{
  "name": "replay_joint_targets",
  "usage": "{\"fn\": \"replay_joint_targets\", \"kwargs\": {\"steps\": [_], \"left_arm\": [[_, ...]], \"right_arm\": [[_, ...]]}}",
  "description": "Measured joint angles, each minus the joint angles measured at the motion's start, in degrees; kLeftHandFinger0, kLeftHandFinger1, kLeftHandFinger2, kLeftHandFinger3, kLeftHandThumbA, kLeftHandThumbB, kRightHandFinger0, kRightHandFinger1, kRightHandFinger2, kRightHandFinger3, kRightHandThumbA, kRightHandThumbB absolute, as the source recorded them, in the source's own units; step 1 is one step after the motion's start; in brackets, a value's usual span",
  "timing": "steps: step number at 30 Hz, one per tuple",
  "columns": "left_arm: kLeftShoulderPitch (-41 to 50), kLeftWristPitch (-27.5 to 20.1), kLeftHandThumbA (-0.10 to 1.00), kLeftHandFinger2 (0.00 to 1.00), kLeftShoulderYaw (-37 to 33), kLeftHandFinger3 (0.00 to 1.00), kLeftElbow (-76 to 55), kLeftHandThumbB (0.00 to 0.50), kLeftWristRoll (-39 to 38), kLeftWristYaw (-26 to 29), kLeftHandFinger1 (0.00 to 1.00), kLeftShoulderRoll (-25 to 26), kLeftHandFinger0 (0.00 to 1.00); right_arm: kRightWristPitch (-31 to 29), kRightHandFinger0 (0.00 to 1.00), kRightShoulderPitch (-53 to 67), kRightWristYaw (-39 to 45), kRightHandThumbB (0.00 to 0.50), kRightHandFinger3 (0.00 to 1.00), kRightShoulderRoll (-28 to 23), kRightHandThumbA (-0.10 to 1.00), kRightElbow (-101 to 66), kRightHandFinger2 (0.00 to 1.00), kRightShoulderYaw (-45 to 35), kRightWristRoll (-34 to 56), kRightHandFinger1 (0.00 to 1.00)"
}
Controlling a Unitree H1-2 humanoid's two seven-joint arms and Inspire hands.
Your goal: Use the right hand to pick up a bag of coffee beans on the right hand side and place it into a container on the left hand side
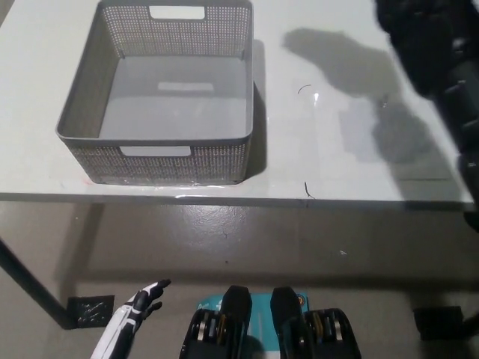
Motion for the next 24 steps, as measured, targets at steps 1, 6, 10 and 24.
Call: {"fn": "replay_joint_targets", "kwargs": {"steps": [1, 6, 10, 24], "left_arm": [[0.06, 0.0, 1.0, 1.0, -0.03, 1.0, 0.01, 0.194, 0.02, 0.0, 1.0, -0.01, 1.0], [0.12, 0.0, 1.0, 1.0, -0.2, 1.0, 0.08, 0.168, 0.05, -0.01, 1.0, -0.02, 1.0], [0.27, 0.0, 1.0, 1.0, -0.32, 1.0, 0.06, 0.168, 0.05, -0.01, 1.0, -0.04, 1.0], [0.39, 0.0, 1.0, 1.0, -0.82, 1.0, -0.01, 0.156, -0.09, -0.47, 1.0, -0.09, 1.0]], "right_arm": [[0.0, 0.0, -0.09, -0.02, 0.172, 0.93, 0.91, -0.1, 0.01, 0.82, -0.16, 0.08, 0.36], [-0.02, 0.0, -0.22, -0.34, 0.152, 0.85, 6.07, -0.1, 0.07, 0.76, -0.46, 0.24, 0.26], [-0.01, 0.0, -0.2, -0.96, 0.146, 0.94, 8.94, -0.1, 0.18, 0.78, -0.62, 0.29, 0.32], [-0.13, 0.0, 1.52, -2.7, 0.188, 0.84, 13.66, -0.1, 6.49, 0.81, -0.24, 0.34, 0.37]]}}
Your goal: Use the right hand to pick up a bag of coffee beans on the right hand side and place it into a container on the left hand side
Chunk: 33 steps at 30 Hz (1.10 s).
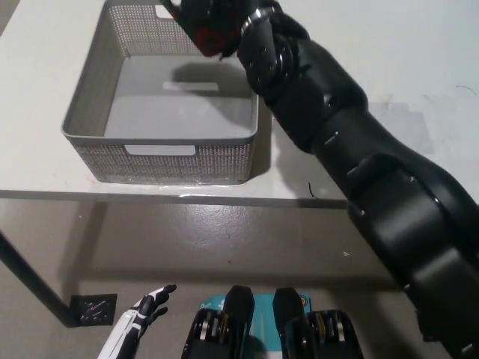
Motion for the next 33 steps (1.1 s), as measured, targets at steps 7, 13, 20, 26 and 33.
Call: {"fn": "replay_joint_targets", "kwargs": {"steps": [7, 13, 20, 26, 33], "left_arm": [[-0.39, 0.0, 1.0, 1.0, -0.11, 1.0, 0.01, 0.146, -0.16, -0.55, 1.0, 0.0, 1.0], [-1.02, 0.0, 1.0, 1.0, -0.58, 1.0, 0.01, 0.147, -0.1, -1.0, 1.0, -0.04, 1.0], [-1.01, 0.02, 1.0, 1.0, -1.81, 1.0, -0.09, 0.174, 0.26, -1.11, 1.0, 0.0, 1.0], [-1.05, 0.02, 1.0, 1.0, -2.33, 1.0, -0.16, 0.174, 0.92, -1.25, 1.0, 0.02, 1.0], [-1.59, 0.02, 1.0, 1.0, -2.37, 1.0, -0.15, 0.193, 1.67, -1.33, 1.0, 0.1, 1.0]], "right_arm": [[0.23, 0.56, 2.79, -0.49, 0.348, 1.0, -0.07, 0.49, 2.45, 1.0, 0.08, 0.27, 0.93], [2.13, 1.0, 3.03, 5.29, 0.5, 1.0, -1.11, 0.86, 3.02, 1.0, -0.23, 1.38, 1.0], [4.3, 1.0, 3.38, 12.26, 0.496, 1.0, -3.54, 0.97, 2.55, 1.0, -0.13, 1.87, 1.0], [5.36, 1.0, 5.33, 15.32, 0.498, 1.0, -5.82, 1.0, 1.01, 1.0, 0.12, 1.89, 1.0], [5.75, 1.0, 6.75, 17.46, 0.419, 1.0, -8.84, 1.0, -4.78, 1.0, -1.11, 2.8, 1.0]]}}
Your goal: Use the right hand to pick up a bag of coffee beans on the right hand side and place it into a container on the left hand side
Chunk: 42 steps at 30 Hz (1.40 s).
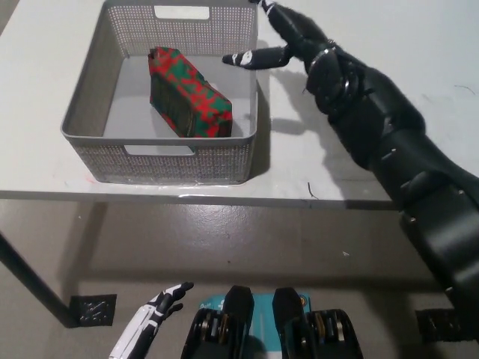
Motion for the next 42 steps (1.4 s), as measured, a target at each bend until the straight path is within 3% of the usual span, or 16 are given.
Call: {"fn": "replay_joint_targets", "kwargs": {"steps": [3, 7, 15, 16, 20, 22, 23, 25, 31, 38, 39, 41, 42], "left_arm": [[-0.09, 0.01, 1.0, 1.0, 0.02, 1.0, 0.05, 0.193, 0.22, 0.0, 1.0, 0.02, 1.0], [-0.05, 0.04, 1.0, 1.0, 0.02, 1.0, 0.15, 0.156, 0.4, 0.0, 1.0, 0.01, 1.0], [-0.01, 0.09, 1.0, 1.0, 0.05, 1.0, 0.88, 0.148, 0.63, 0.01, 1.0, 0.0, 1.0], [0.03, 0.1, 1.0, 1.0, 0.05, 1.0, 0.98, 0.151, 0.66, 0.01, 1.0, 0.0, 1.0], [0.16, 0.11, 1.0, 1.0, 0.06, 1.0, 1.1, 0.137, 0.69, 0.01, 1.0, 0.0, 1.0], [0.23, 0.11, 1.0, 1.0, 0.07, 1.0, 1.11, 0.145, 0.69, 0.01, 1.0, -0.01, 1.0], [0.26, 0.11, 1.0, 1.0, 0.09, 1.0, 1.12, 0.18, 0.69, 0.01, 1.0, -0.01, 1.0], [0.33, 0.11, 1.0, 1.0, 0.13, 1.0, 1.12, 0.191, 0.68, 0.01, 1.0, -0.01, 1.0], [0.42, 0.11, 1.0, 1.0, 0.3, 1.0, 1.16, 0.17, 0.64, 0.01, 1.0, -0.01, 1.0], [1.01, 0.09, 1.0, 1.0, 0.98, 1.0, 1.19, 0.189, 0.1, 0.0, 1.0, -0.02, 1.0], [1.03, 0.09, 1.0, 1.0, 1.09, 1.0, 1.21, 0.199, 0.01, 0.0, 1.0, -0.02, 1.0], [0.99, 0.07, 1.0, 1.0, 1.44, 1.0, 1.24, 0.204, -0.31, 0.0, 1.0, -0.02, 1.0], [0.98, 0.06, 1.0, 1.0, 1.66, 1.0, 1.24, 0.2, -0.47, 0.0, 1.0, -0.02, 1.0]], "right_arm": [[0.15, 1.0, 1.12, 1.24, 0.453, 1.0, -2.33, 1.0, -7.01, 1.0, -1.56, 1.13, 1.0], [0.62, 1.0, 4.06, 2.37, 0.459, 1.0, -5.06, 1.0, -15.91, 1.0, -3.12, 1.64, 1.0], [1.98, 1.0, 17.57, 4.1, 0.402, 1.0, -7.92, 1.0, -33.3, 1.0, -5.04, 2.86, 1.0], [2.17, 1.0, 19.63, 4.31, 0.422, 1.0, -8.05, 1.0, -35.51, 1.0, -5.27, 3.16, 1.0], [2.81, 1.0, 28.26, 4.68, 0.412, 1.0, -8.25, 1.0, -42.56, 1.0, -6.04, 4.33, 1.0], [3.12, 1.0, 33.43, 4.84, 0.417, 1.0, -8.27, 1.0, -46.93, 1.0, -6.48, 5.45, 1.0], [3.23, 1.0, 36.04, 4.9, 0.398, 1.0, -8.27, 1.0, -49.1, 1.0, -6.67, 6.06, 1.0], [3.3, 1.0, 40.59, 4.96, 0.382, 1.0, -8.27, 1.0, -52.84, 1.0, -6.94, 7.08, 1.0], [3.22, 1.0, 55.21, 5.34, 0.366, 1.0, -8.24, 1.0, -64.62, 1.0, -7.31, 10.65, 1.0], [0.75, 1.0, 74.51, 6.02, 0.367, 1.0, -7.75, 1.0, -78.49, 1.0, -7.43, 18.19, 1.0], [0.21, 1.0, 76.35, 6.09, 0.397, 1.0, -7.65, 1.0, -79.34, 1.0, -7.43, 19.08, 1.0], [-1.33, 1.0, 79.71, 6.29, 0.405, 1.0, -7.33, 1.0, -80.1, 1.0, -7.51, 21.32, 1.0], [-2.23, 1.0, 80.91, 6.38, 0.386, 1.0, -7.12, 1.0, -80.25, 1.0, -7.62, 22.33, 1.0]]}}
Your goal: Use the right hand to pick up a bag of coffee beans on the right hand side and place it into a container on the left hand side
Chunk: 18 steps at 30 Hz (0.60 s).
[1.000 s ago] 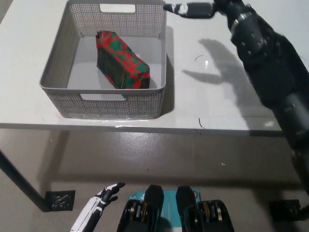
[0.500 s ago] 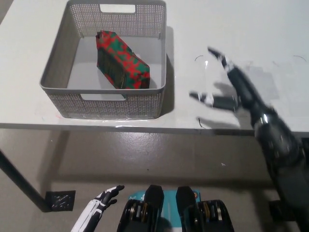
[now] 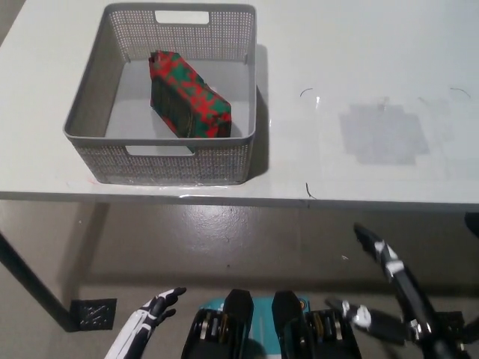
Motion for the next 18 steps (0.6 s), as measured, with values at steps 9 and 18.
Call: {"fn": "replay_joint_targets", "kwargs": {"steps": [9, 18], "left_arm": [[-0.03, -0.21, 1.0, 1.0, 2.48, 1.0, 0.07, 0.173, -1.58, 0.02, 1.0, -0.13, 1.0], [-1.07, -2.03, 1.0, 1.0, 5.45, 1.0, 2.09, 0.18, -3.87, 0.02, 1.0, -1.26, 1.0]], "right_arm": [[-6.35, 1.0, 4.9, 1.43, 0.347, 1.0, 2.64, 1.0, 6.35, 1.0, -3.26, 9.09, 1.0], [-10.8, 1.0, 0.67, 3.18, 0.332, 1.0, 4.06, 1.0, 17.04, 1.0, -7.15, 14.74, 1.0]]}}
